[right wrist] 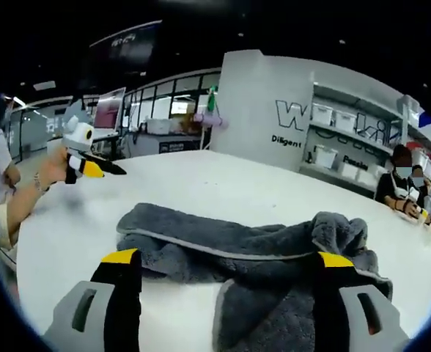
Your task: Fold the towel on the table until its edges align and the towel forms a compact rectangular stack.
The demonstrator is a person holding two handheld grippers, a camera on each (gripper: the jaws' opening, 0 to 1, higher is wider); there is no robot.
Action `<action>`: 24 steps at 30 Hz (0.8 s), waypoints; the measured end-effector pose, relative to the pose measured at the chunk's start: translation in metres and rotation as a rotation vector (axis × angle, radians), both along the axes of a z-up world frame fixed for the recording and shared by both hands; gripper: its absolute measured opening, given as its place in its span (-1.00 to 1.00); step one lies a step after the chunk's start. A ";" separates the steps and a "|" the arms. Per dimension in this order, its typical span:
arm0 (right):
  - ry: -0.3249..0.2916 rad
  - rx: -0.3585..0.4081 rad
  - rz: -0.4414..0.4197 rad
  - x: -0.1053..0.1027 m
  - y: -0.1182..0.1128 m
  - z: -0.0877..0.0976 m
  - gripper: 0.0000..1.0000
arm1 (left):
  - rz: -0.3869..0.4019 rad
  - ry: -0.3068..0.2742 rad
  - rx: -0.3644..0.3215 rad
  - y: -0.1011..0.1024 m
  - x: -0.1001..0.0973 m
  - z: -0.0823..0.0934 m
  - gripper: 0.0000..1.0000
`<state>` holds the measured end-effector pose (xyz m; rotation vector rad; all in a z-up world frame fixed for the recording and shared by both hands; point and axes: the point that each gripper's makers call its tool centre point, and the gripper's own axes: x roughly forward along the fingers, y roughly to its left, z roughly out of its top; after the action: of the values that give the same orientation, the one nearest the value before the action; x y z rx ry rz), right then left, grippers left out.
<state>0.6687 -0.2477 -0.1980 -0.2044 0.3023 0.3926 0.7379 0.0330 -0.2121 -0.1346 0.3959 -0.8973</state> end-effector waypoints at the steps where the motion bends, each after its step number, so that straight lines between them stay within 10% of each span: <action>1: -0.003 0.002 0.001 0.001 -0.001 0.001 0.99 | -0.004 -0.003 0.002 -0.001 -0.001 0.000 0.64; 24: 0.024 -0.054 0.030 -0.006 0.016 -0.007 0.98 | -0.158 -0.092 0.052 -0.059 -0.036 -0.010 0.63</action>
<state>0.6625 -0.2321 -0.2046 -0.2579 0.3344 0.4174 0.7020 -0.0260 -0.2223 -0.0142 0.3466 -1.0442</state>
